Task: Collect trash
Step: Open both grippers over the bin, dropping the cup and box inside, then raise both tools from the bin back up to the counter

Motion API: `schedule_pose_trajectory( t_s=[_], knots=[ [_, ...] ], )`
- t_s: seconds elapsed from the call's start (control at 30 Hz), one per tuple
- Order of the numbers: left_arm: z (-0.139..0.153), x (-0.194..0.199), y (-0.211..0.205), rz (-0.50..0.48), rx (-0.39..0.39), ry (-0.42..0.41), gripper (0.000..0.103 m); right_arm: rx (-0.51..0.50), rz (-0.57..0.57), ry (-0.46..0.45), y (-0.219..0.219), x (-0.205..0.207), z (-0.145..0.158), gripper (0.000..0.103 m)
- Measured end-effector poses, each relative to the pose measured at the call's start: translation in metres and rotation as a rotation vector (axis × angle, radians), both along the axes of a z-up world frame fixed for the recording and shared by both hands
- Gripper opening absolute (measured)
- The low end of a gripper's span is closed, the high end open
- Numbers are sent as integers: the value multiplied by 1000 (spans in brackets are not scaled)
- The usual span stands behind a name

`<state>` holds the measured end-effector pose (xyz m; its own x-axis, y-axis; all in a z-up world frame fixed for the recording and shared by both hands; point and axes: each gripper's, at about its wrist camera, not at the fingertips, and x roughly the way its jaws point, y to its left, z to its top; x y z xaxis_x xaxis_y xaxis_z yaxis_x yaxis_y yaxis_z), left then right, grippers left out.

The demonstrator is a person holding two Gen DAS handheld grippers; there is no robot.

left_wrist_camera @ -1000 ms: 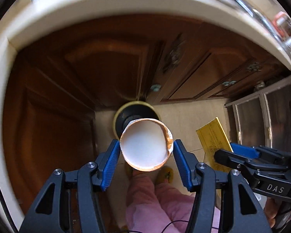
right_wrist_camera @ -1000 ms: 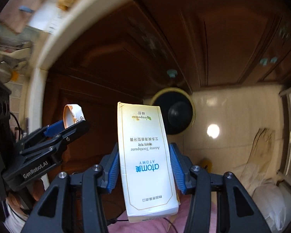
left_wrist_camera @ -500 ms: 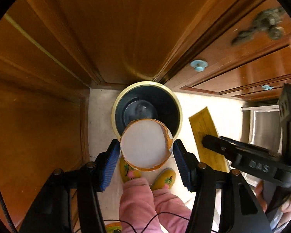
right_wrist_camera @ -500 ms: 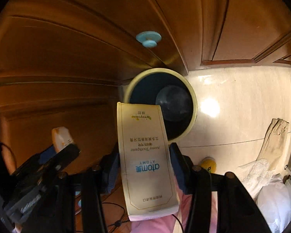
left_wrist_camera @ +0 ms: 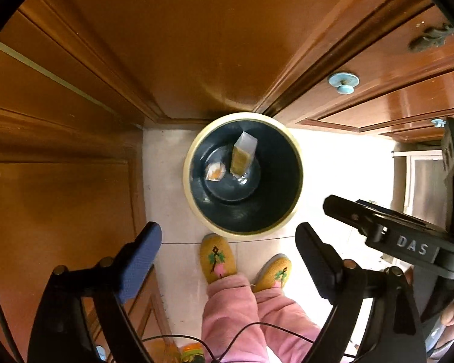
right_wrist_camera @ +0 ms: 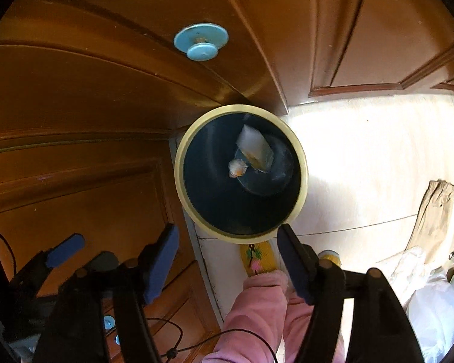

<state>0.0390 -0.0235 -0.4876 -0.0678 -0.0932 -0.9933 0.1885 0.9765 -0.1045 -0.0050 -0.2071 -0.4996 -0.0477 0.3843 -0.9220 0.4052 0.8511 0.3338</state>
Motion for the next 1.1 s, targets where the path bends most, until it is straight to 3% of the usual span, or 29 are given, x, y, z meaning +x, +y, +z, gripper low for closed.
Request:
schedule_pose_trajectory(
  t_s=[0.33, 0.5, 0.83, 1.1],
  knots=[
    [33, 3, 2, 22, -8, -56, 89, -50, -30, -61, -2, -9, 33, 68],
    [71, -2, -2, 14, -11, -132, 89, -67, -49, -113, -4, -12, 66, 68],
    [149, -16, -12, -6, -32, -213, 89, -100, -47, -217, 0, -19, 156, 68],
    [235, -30, -12, 3, -55, -281, 89, -121, -18, -319, -2, -28, 244, 68]
  ],
)
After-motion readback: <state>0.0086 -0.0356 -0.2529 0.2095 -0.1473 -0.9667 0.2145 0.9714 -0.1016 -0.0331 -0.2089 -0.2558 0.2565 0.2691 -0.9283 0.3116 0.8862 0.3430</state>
